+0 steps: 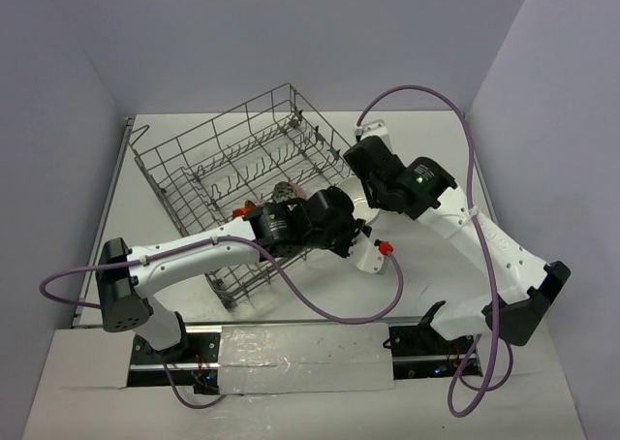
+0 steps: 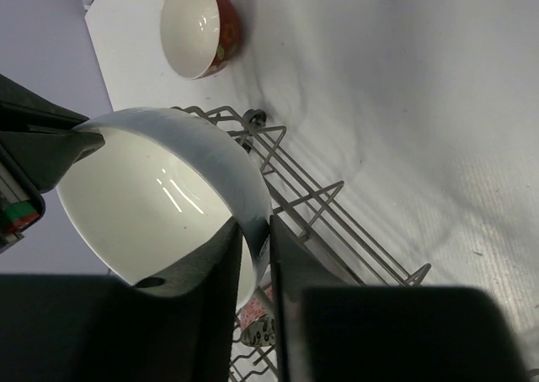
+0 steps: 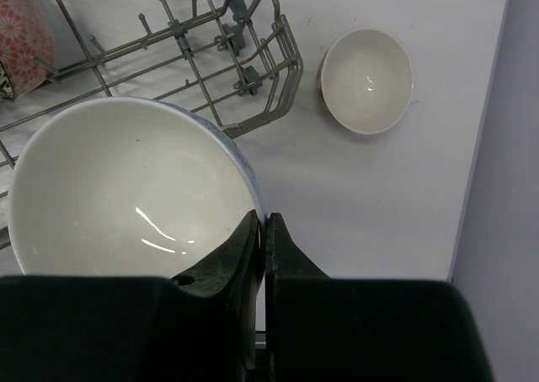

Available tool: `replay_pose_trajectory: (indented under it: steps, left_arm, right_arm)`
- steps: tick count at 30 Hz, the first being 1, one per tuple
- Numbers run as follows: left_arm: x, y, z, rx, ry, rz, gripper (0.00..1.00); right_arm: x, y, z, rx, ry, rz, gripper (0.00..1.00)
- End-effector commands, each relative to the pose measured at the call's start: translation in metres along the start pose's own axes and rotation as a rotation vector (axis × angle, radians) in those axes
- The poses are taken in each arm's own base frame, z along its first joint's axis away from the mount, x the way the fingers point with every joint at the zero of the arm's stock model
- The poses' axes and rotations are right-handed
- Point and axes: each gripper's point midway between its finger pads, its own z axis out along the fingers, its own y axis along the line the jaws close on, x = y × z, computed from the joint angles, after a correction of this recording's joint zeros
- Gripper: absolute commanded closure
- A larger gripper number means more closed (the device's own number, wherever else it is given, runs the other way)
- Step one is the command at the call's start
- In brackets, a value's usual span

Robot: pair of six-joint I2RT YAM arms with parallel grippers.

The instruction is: Load the bowls into the dish rack

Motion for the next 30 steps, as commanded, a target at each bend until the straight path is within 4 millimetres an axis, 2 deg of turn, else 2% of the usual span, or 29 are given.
replay_pose_trajectory:
  steps: [1,3,4,12,13,14,16,17,19,22,24,26,27,29,30]
  left_arm:
    - [-0.010,0.008,-0.005,0.002,-0.037,-0.028,0.81]
    - [-0.009,0.007,-0.004,0.007,-0.036,-0.032,0.89]
    - [-0.009,0.008,-0.005,0.005,-0.036,-0.033,1.00]
    - [-0.011,0.011,-0.008,-0.001,-0.046,-0.040,1.00]
    - [-0.012,0.011,-0.008,-0.002,-0.051,-0.039,1.00]
    - [-0.012,0.011,-0.009,-0.004,-0.055,-0.041,1.00]
    - [-0.015,0.014,-0.013,-0.019,-0.071,-0.046,1.00]
    - [-0.016,0.015,-0.016,-0.027,-0.076,-0.046,1.00]
    - [-0.016,0.017,-0.017,-0.041,-0.079,-0.055,1.00]
    - [-0.016,0.022,-0.021,-0.065,-0.093,-0.085,1.00]
    - [-0.016,0.025,-0.026,-0.079,-0.117,-0.111,1.00]
    - [-0.021,0.038,-0.035,-0.123,-0.174,-0.159,1.00]
    - [-0.015,0.041,-0.036,-0.139,-0.185,-0.209,1.00]
    - [-0.022,0.054,-0.049,-0.196,-0.280,-0.251,1.00]
    - [-0.017,0.062,-0.054,-0.225,-0.307,-0.313,1.00]
  right_arm:
    - [-0.024,0.000,-0.010,0.000,-0.083,0.038,1.00]
    - [-0.024,0.001,-0.011,0.002,-0.085,0.034,1.00]
    - [-0.024,0.000,-0.011,0.004,-0.086,0.036,1.00]
    - [-0.026,0.007,-0.018,-0.072,-0.114,0.042,0.98]
    - [-0.026,0.005,-0.021,-0.077,-0.124,0.051,0.93]
    - [-0.026,0.005,-0.022,-0.080,-0.127,0.050,0.80]
    - [-0.026,0.004,-0.025,-0.093,-0.139,0.058,0.61]
    - [-0.026,0.004,-0.026,-0.099,-0.145,0.060,0.39]
    - [-0.027,0.006,-0.030,-0.128,-0.157,0.071,0.14]
    - [-0.033,-0.004,-0.038,-0.111,-0.198,0.118,0.00]
    - [-0.041,-0.013,-0.048,-0.109,-0.253,0.168,0.00]
    - [-0.052,-0.023,-0.056,-0.105,-0.315,0.226,0.00]
    - [-0.056,-0.031,-0.067,-0.113,-0.365,0.263,0.00]
    - [-0.065,-0.043,-0.075,-0.099,-0.449,0.334,0.00]
    - [-0.067,-0.055,-0.090,-0.105,-0.511,0.382,0.00]
